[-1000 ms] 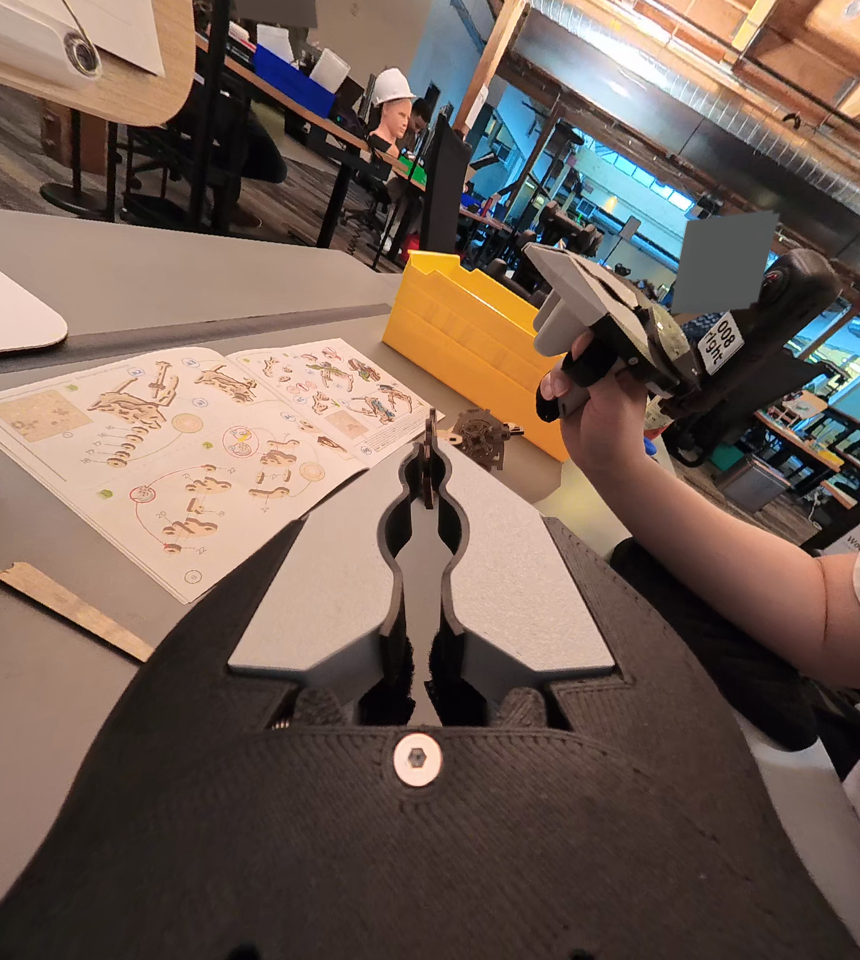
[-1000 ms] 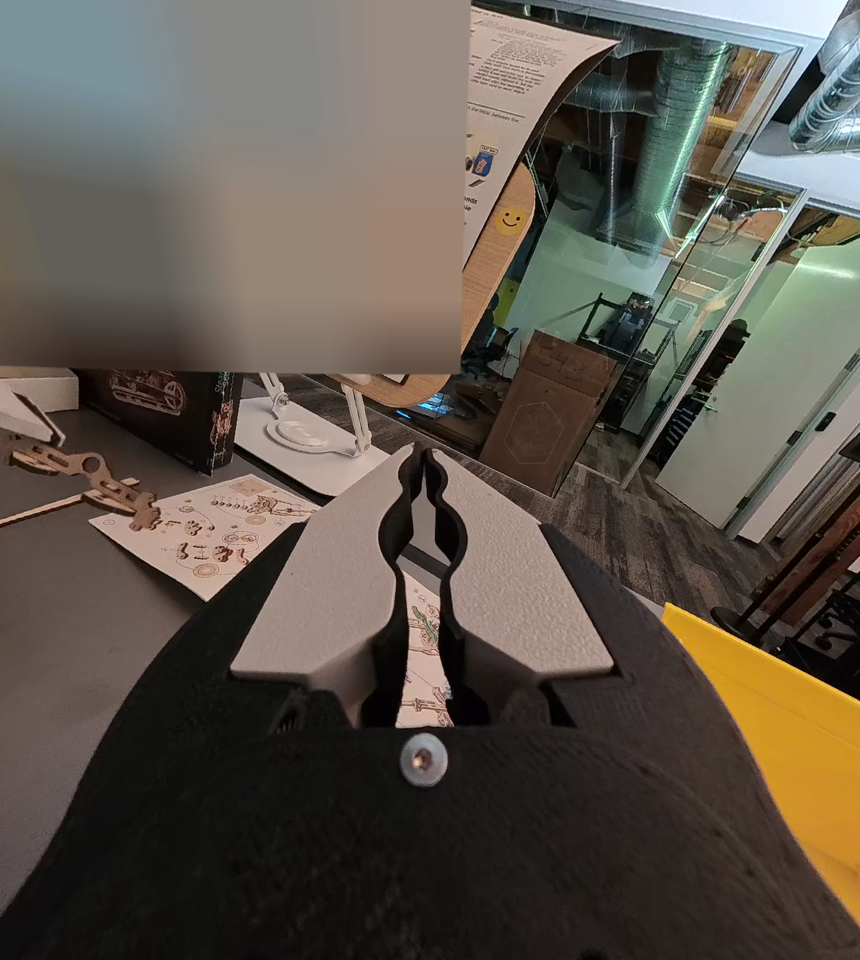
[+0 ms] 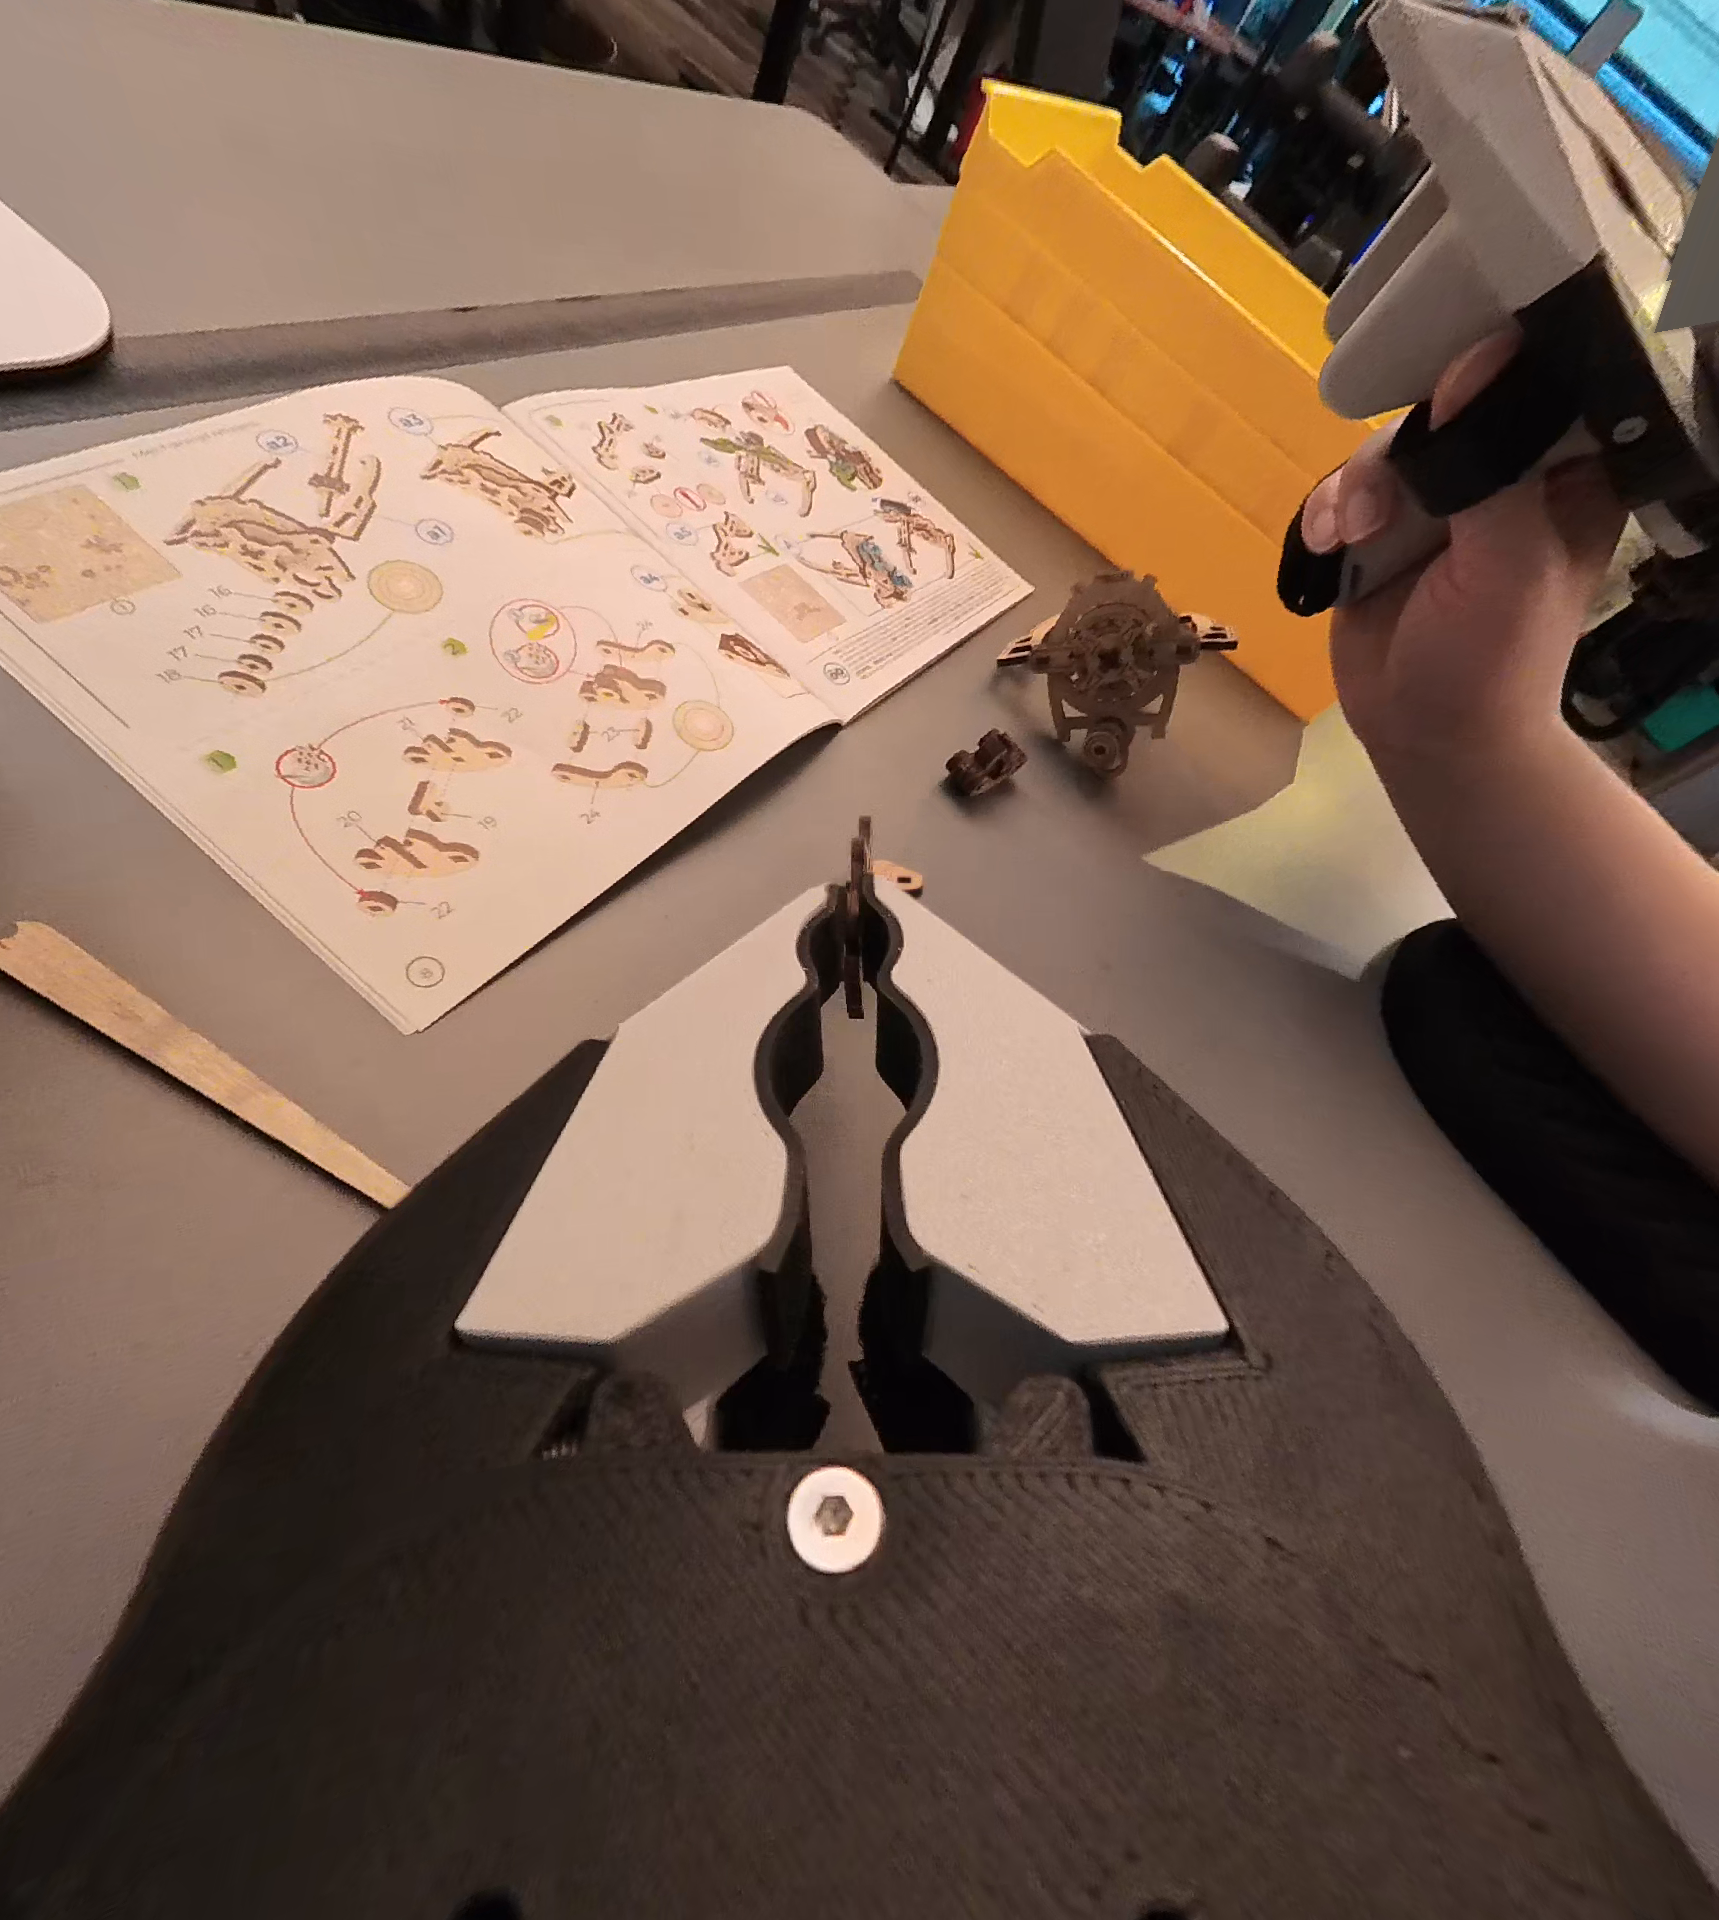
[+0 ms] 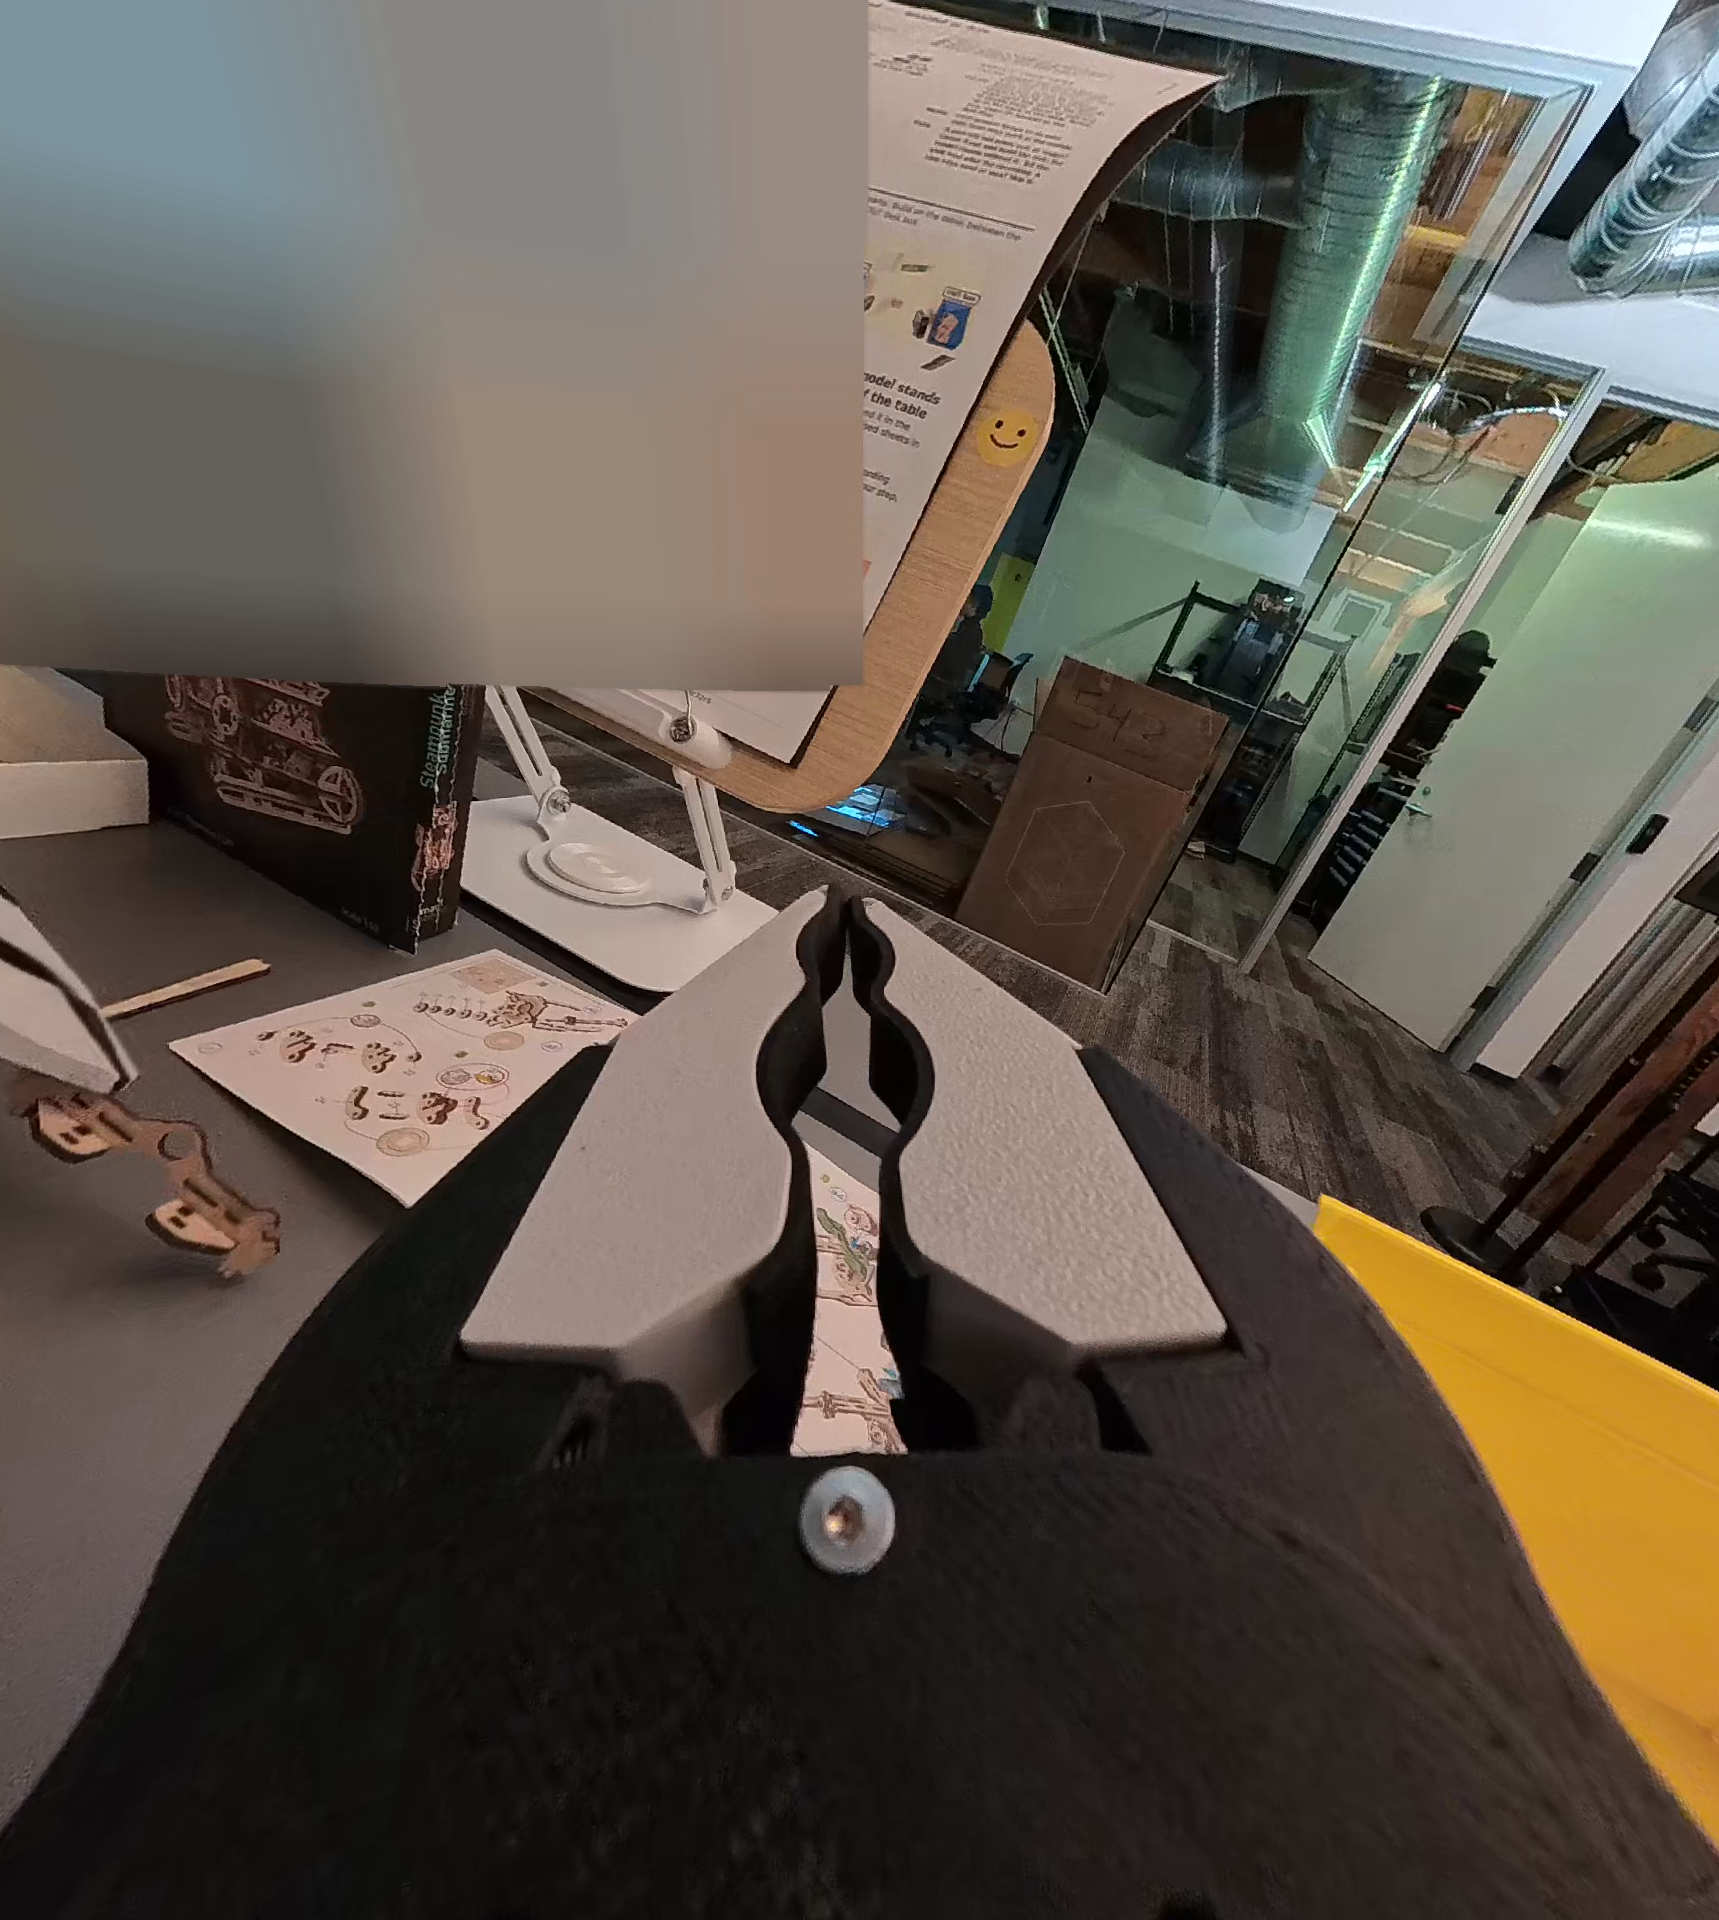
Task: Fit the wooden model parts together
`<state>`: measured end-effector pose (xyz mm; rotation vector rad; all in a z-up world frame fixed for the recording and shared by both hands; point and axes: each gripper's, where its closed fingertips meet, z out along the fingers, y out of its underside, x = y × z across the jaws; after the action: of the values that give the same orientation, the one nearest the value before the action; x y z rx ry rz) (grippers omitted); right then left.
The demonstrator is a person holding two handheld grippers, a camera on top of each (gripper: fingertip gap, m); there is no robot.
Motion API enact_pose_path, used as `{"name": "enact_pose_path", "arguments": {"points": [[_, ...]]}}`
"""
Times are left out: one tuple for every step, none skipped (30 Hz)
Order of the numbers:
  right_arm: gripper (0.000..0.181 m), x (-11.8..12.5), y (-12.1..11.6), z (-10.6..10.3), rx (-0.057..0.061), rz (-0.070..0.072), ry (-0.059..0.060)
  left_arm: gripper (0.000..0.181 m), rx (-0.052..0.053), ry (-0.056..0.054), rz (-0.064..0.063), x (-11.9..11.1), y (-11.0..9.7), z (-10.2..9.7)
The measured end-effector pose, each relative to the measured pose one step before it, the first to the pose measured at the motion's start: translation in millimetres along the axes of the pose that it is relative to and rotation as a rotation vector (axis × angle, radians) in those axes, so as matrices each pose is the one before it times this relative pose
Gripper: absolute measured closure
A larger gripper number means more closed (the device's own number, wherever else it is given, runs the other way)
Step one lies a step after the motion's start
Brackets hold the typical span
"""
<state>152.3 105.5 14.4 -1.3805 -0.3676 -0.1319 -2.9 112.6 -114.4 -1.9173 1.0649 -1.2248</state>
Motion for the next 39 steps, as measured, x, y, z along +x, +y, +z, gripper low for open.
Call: {"name": "enact_pose_path", "arguments": {"points": [[0.181, 0.86, -0.09, -0.40, 0.0021, 0.0028, 0.0018, 0.181, -0.0054, -0.0040, 0.0030, -0.17, 0.84, 0.36], [0.181, 0.70, -0.22, -0.26, 0.0020, 0.0028, 0.0018, 0.181, -0.0068, -0.0141, 0.0031, -1.62, 1.05, 0.15], [0.181, 0.49, 0.02, -0.13, 0.0008, 0.0015, 0.0010, 0.181, -0.0095, -0.0052, 0.0054, -0.36, 1.40, 0.45], [0.181, 0.27, 0.39, 0.04, -0.0012, 0.0004, 0.0002, 0.181, -0.0121, 0.0026, 0.0046, 0.60, 1.77, 0.77], [0.181, -0.02, 0.47, 0.04, -0.0018, -0.0005, -0.0001, 0.181, -0.0149, -0.0008, 0.0016, 0.19, 2.27, 0.88], [0.181, -0.14, 0.35, 0.11, -0.0013, -0.0019, -0.0003, 0.181, -0.0082, -0.0037, 0.0025, -0.10, 1.50, 0.71], [0.181, 0.06, 0.13, -0.06, -0.0014, -0.0020, 0.0008, 0.181, -0.0075, -0.0034, 0.0047, 0.17, 1.28, 0.61], [0.181, -0.02, -0.03, 0.01, 0.0000, -0.0012, -0.0001, 0.181, -0.0129, -0.0121, 0.0029, -1.19, 1.97, 0.50], [0.181, 0.07, -0.05, -0.08, 0.0002, -0.0001, 0.0005, 0.181, -0.0145, -0.0143, -0.0001, -1.91, 2.39, 0.78], [0.181, 0.01, -0.06, -0.08, 0.0003, 0.0002, 0.0003, 0.181, -0.0111, -0.0034, -0.0005, -0.51, 1.96, 0.79], [0.181, 0.08, 0.01, -0.12, 0.0000, 0.0001, 0.0000, 0.181, -0.0078, 0.0028, -0.0008, 0.36, 1.20, 0.44], [0.181, -0.03, 0.08, 0.07, -0.0005, 0.0003, -0.0001, 0.181, -0.0036, 0.0001, -0.0011, -0.16, 0.61, -0.01], [0.181, -0.08, 0.08, 0.07, -0.0004, 0.0003, -0.0005, 0.181, -0.0049, -0.0011, -0.0047, -0.63, 0.75, -0.05], [0.181, -0.05, 0.12, -0.03, -0.0002, -0.0001, -0.0002, 0.181, -0.0078, -0.0053, -0.0077, -1.64, 1.34, 0.16], [0.181, 0.03, 0.05, -0.03, -0.0001, 0.0003, -0.0002, 0.181, -0.0076, 0.0048, -0.0063, -0.01, 1.15, 0.24], [0.181, -0.09, -0.07, 0.04, 0.0003, -0.0002, -0.0001, 0.181, -0.0062, 0.0066, -0.0047, 0.45, 0.96, 0.35], [0.181, 0.06, -0.02, -0.10, -0.0002, -0.0012, 0.0006, 0.181, -0.0042, 0.0016, -0.0026, -0.05, 0.64, 0.24], [0.181, 0.25, 0.04, -0.02, -0.0003, -0.0012, 0.0012, 0.181, -0.0025, -0.0016, 0.0001, -0.16, 0.47, 0.09], [0.181, 0.28, -0.10, -0.09, 0.0004, 0.0003, 0.0007, 0.181, -0.0041, 0.0030, 0.0024, 0.60, 0.61, 0.31], [0.181, 0.34, -0.14, -0.18, 0.0007, 0.0006, 0.0007, 0.181, -0.0065, 0.0056, 0.0021, 0.92, 0.89, 0.37], [0.181, 0.63, -0.01, -0.22, 0.0007, -0.0001, 0.0019, 0.181, -0.0050, 0.0050, 0.0006, 0.69, 0.70, 0.45], [0.181, 0.54, -0.06, -0.22, 0.0003, 0.0007, 0.0015, 0.181, -0.0036, 0.0035, -0.0001, 0.45, 0.62, 0.30], [0.181, 0.58, 0.17, -0.09, 0.0001, 0.0019, 0.0011, 0.181, -0.0047, 0.0030, -0.0006, 0.33, 0.73, 0.22], [0.181, 0.52, 0.08, -0.26, 0.0002, 0.0017, 0.0014, 0.181, -0.0046, 0.0022, -0.0013, 0.17, 0.66, 0.23], [0.181, 0.54, -0.06, -0.19, 0.0010, 0.0008, 0.0018, 0.181, -0.0040, 0.0063, -0.0002, 0.89, 0.59, 0.22], [0.181, 0.50, -0.25, -0.23, 0.0014, 0.0002, 0.0017, 0.181, -0.0025, 0.0058, -0.0003, 0.63, 0.31, 0.10], [0.181, 0.30, -0.25, -0.23, 0.0009, -0.0005, 0.0012, 0.181, -0.0023, 0.0045, -0.0014, 0.44, 0.23, 0.11], [0.181, 0.24, -0.11, -0.16, 0.0003, -0.0022, 0.0015, 0.181, -0.0003, 0.0027, -0.0031, 0.01, 0.07, 0.05], [0.181, 0.23, -0.08, -0.09, -0.0009, -0.0037, 0.0017, 0.181, 0.0002, 0.0037, -0.0033, 0.18, -0.04, -0.06], [0.181, 0.37, -0.07, -0.10, -0.0007, -0.0035, 0.0021, 0.181, 0.0022, 0.0009, -0.0040, -0.35, -0.40, -0.14], [0.181, 0.40, -0.09, -0.17, 0.0006, -0.0008, 0.0019, 0.181, 0.0012, 0.0005, -0.0046, -0.40, -0.19, -0.16], [0.181, 0.22, 0.07, -0.03, 0.0004, 0.0023, 0.0001, 0.181, 0.0006, 0.0020, -0.0044, -0.15, -0.20, -0.03], [0.181, 0.25, 0.38, -0.05, -0.0008, 0.0030, 0.0001, 0.181, -0.0001, 0.0051, -0.0031, 0.32, 0.07, -0.03], [0.181, 0.46, 0.26, -0.02, -0.0008, 0.0012, 0.0011, 0.181, 0.0002, 0.0068, -0.0012, 0.69, -0.01, -0.12], [0.181, 0.37, -0.12, -0.16, 0.0008, -0.0002, 0.0020, 0.181, 0.0010, 0.0027, -0.0014, 0.17, -0.21, -0.10], [0.181, 0.19, -0.32, -0.19, 0.0016, 0.0011, 0.0005, 0.181, 0.0000, 0.0019, -0.0008, 0.16, 0.06, -0.04], [0.181, 0.01, -0.16, -0.14, 0.0010, 0.0011, 0.0001, 0.181, -0.0021, 0.0038, 0.0004, 0.62, 0.28, 0.16], [0.181, 0.07, 0.14, 0.07, -0.0002, -0.0005, 0.0004, 0.181, -0.0031, 0.0029, 0.0016, 0.49, 0.45, 0.32], [0.181, -0.11, 0.08, 0.07, -0.0009, -0.0012, -0.0001, 0.181, -0.0041, 0.0015, 0.0017, 0.48, 0.65, 0.34]]}}
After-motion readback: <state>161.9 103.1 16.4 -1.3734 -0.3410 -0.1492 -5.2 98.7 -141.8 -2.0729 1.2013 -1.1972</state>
